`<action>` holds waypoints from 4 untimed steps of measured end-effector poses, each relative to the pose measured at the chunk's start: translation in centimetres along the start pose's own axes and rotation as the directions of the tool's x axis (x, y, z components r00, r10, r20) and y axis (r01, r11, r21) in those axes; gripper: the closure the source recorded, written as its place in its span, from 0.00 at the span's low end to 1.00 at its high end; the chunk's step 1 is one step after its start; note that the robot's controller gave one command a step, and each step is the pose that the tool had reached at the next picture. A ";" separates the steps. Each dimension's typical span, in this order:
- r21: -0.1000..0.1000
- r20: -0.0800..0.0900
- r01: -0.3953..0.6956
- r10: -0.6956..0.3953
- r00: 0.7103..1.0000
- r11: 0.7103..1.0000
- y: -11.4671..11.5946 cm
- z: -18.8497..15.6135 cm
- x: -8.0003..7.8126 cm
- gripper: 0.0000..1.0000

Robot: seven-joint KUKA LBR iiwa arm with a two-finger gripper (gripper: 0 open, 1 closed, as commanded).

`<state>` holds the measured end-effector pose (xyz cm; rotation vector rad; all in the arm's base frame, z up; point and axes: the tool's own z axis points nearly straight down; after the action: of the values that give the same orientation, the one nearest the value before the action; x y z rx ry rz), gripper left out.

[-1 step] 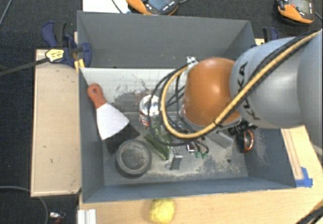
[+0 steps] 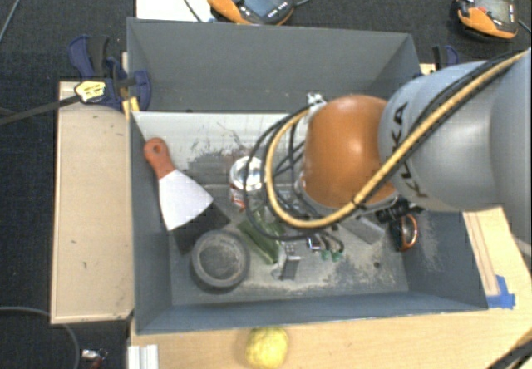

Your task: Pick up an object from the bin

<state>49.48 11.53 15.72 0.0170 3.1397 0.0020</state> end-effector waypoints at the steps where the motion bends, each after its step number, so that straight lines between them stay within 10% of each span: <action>1: 0.002 0.025 0.187 -0.187 0.982 0.982 -2.9 8.0 -7.0 0.00; 2: -0.001 0.000 0.120 -0.120 0.993 0.993 -1.2 -2.0 -4.4 0.00; 4: 0.001 0.009 0.168 -0.168 0.986 0.986 -0.7 11.8 -7.7 0.00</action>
Offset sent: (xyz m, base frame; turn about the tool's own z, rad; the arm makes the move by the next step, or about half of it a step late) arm 0.0262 0.0035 0.1199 -0.0557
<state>57.23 10.74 3.95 -0.2468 3.1207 0.0018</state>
